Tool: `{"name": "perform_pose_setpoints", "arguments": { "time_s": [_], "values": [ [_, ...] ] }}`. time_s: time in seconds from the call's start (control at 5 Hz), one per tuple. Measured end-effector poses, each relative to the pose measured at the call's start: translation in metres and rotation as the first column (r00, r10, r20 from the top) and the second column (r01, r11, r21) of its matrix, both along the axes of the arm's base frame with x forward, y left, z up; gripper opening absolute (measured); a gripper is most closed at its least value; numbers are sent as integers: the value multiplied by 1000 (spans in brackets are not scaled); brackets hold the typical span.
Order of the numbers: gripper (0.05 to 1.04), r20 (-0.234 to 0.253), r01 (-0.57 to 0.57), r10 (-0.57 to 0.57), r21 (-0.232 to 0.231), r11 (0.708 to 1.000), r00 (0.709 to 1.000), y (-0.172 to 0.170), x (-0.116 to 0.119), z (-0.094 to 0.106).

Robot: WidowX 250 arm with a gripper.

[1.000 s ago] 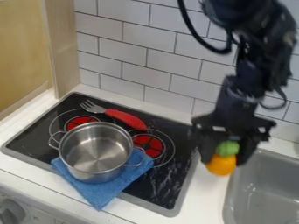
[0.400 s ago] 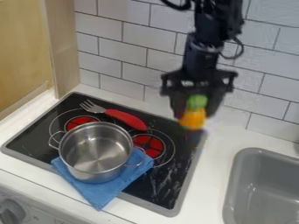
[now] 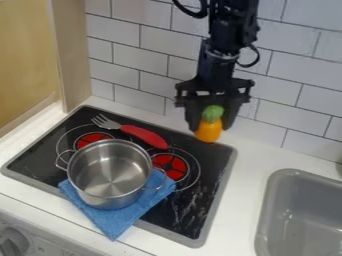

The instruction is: Gets the orange thing from the sink and put it on to the upper right side of the stove.

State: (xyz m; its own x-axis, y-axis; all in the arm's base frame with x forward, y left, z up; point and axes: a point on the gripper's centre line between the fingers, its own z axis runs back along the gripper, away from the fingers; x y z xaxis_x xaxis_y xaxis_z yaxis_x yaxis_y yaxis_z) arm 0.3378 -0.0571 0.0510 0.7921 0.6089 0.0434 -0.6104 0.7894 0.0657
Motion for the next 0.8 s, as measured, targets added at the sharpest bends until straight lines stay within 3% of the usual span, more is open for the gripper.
{"name": "perform_pose_setpoints", "arguments": {
  "time_s": [0.8],
  "values": [
    [667, -22, -38, 37, -31, 999, 999, 6, 11, -39]
  ]
}}
